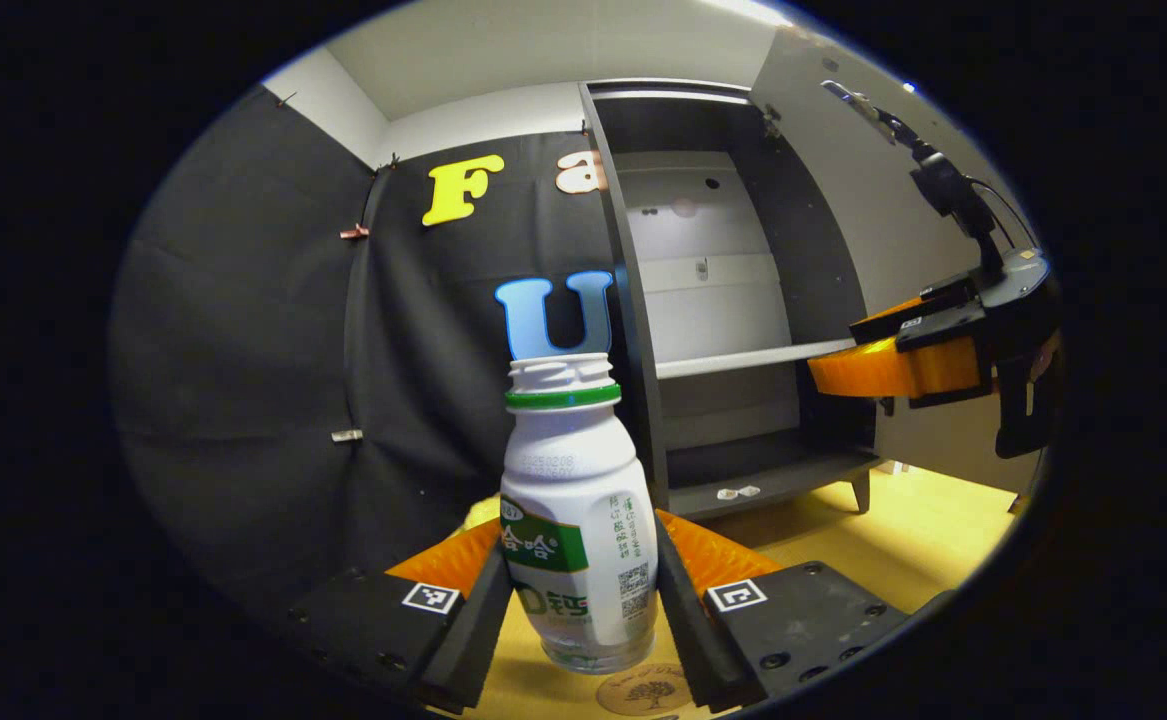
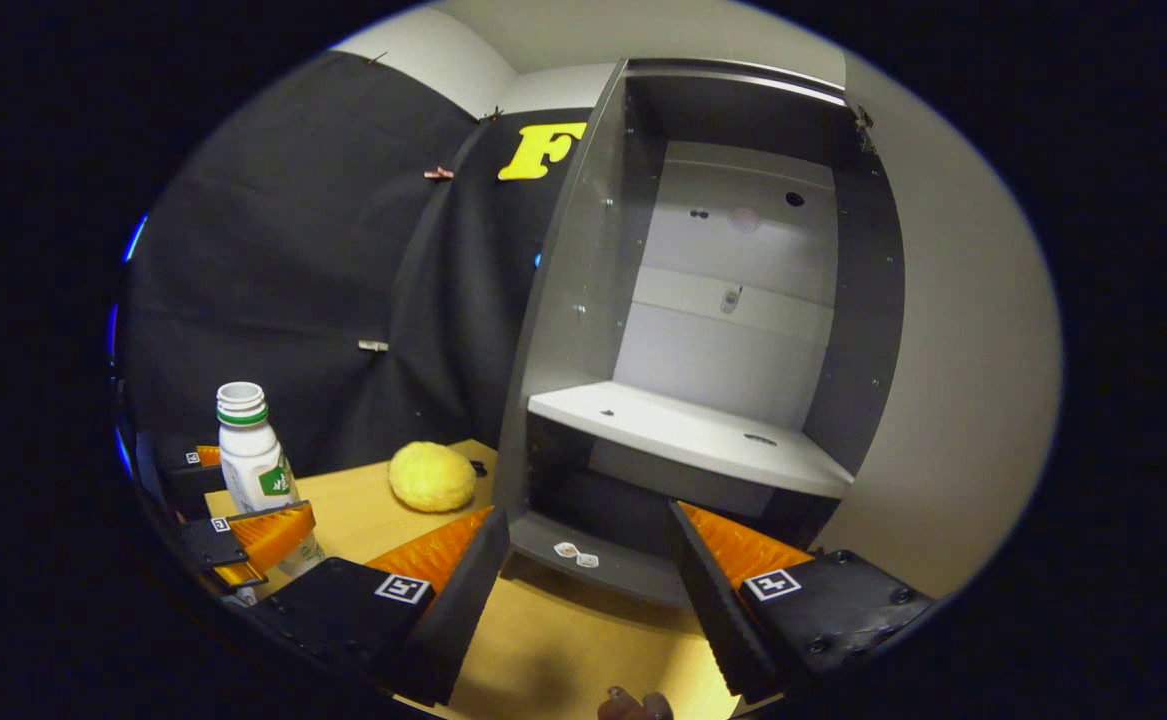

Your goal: Open the cabinet door with the right hand, grasp the bottle in the cabinet with the left hand and place it on the coaster, then close the cabinet door with the right hand.

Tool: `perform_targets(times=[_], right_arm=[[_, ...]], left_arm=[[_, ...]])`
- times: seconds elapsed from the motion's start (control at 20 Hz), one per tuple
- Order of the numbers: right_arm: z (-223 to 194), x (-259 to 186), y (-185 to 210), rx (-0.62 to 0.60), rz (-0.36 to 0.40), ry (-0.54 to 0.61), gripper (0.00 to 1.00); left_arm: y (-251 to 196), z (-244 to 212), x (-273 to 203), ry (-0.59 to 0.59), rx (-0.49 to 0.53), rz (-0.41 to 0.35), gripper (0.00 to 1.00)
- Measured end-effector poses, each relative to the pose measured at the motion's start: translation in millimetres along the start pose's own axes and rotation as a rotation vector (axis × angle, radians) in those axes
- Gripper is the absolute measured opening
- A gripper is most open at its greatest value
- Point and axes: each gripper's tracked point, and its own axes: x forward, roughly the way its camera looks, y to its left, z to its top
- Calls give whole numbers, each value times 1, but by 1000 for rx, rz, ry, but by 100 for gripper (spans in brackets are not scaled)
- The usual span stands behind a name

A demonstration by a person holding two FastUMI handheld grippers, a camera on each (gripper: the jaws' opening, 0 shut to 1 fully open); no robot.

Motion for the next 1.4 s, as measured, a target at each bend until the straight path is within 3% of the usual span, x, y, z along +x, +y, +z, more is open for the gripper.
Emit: perform_targets(times=[0.15, 0.4, 0.9, 1.0, 1.1, 1.4], right_arm=[[-30, 5, 4, -8, -22, 40, 98], [-38, -3, 7, -20, -39, 33, 98], [-52, -26, 7, -14, -58, 65, 98], [-54, -30, 9, -18, -62, 77, 98], [-54, -33, 11, -18, -62, 84, 98], [-22, -50, 7, -14, -77, 69, 98]], left_arm=[[-23, -47, 3, 51, -9, -40, 75], [-42, -76, -2, 39, 4, -72, 75], [-42, -115, -4, -6, 64, -49, 77], [-47, -108, -4, -39, 61, -69, 82], [-47, -108, -5, -32, 66, -82, 98], [-39, -48, -7, -77, 122, -84, 96]])
